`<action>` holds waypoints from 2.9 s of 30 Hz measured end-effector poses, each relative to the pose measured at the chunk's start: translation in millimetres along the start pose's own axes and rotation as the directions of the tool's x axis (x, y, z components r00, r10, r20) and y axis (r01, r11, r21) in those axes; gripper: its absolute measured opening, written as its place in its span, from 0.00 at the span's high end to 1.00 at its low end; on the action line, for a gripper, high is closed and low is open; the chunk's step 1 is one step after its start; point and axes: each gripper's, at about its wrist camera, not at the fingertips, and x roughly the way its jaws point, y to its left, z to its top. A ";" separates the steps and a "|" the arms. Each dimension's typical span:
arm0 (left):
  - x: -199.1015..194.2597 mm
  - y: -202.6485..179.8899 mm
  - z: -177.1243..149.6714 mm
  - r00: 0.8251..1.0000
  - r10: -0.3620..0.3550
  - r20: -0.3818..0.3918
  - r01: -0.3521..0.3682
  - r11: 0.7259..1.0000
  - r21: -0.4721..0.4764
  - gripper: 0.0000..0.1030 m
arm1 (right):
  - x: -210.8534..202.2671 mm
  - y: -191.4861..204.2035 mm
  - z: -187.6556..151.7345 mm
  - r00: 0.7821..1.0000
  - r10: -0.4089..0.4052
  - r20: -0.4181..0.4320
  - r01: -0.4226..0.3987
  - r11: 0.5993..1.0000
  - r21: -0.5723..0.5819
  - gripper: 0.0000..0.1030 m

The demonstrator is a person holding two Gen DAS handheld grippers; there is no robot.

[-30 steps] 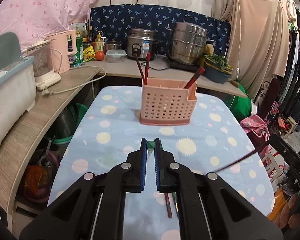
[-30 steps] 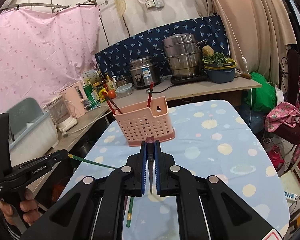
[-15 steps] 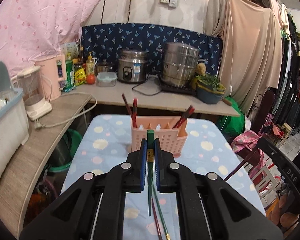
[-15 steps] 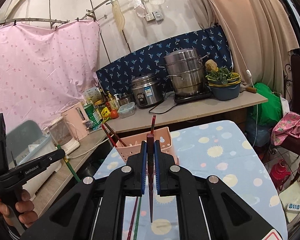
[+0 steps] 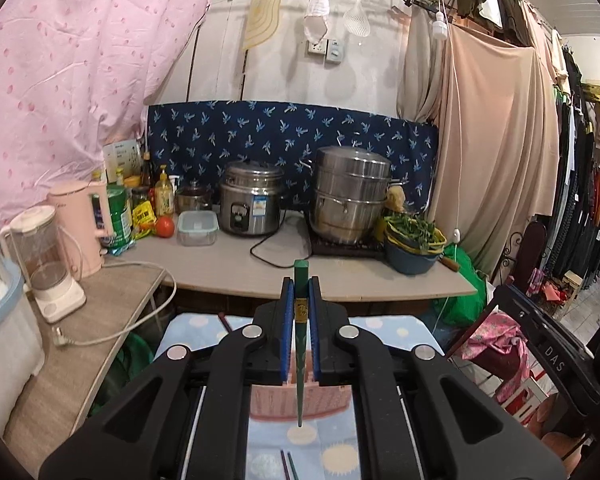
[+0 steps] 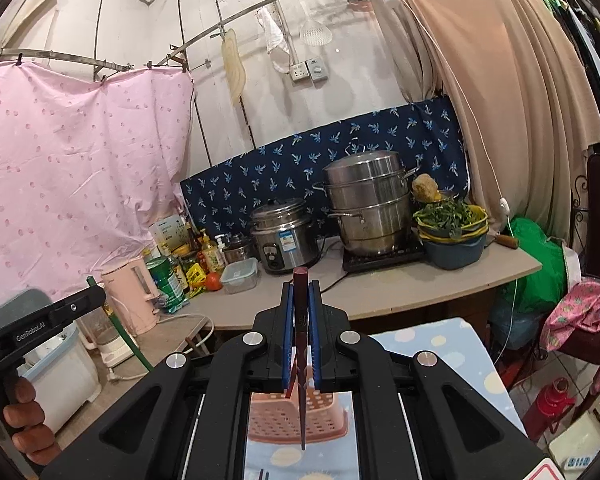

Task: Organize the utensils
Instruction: 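Lift both chopsticks and carry them over the pink basket, then open both tools to drop the chopsticks into the basket, then move both open tools back down to the last two chopsticks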

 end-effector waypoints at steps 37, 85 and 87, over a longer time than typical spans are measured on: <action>115.2 7.2 -33.7 0.994 0.063 -0.091 -0.061 0.998 0.022 0.61 | 112.7 0.6 -44.9 0.990 -0.014 -0.144 0.006 0.998 -0.057 0.81; -29.8 36.1 -206.8 0.923 0.225 -0.312 -0.214 0.974 0.070 0.48 | -73.3 42.3 -210.3 0.913 0.023 -0.407 -0.078 0.990 -0.118 0.80; -31.7 38.6 -218.5 0.916 0.229 -0.329 -0.218 0.973 0.068 0.48 | -74.2 41.4 -223.2 0.901 0.024 -0.434 -0.079 0.991 -0.109 0.80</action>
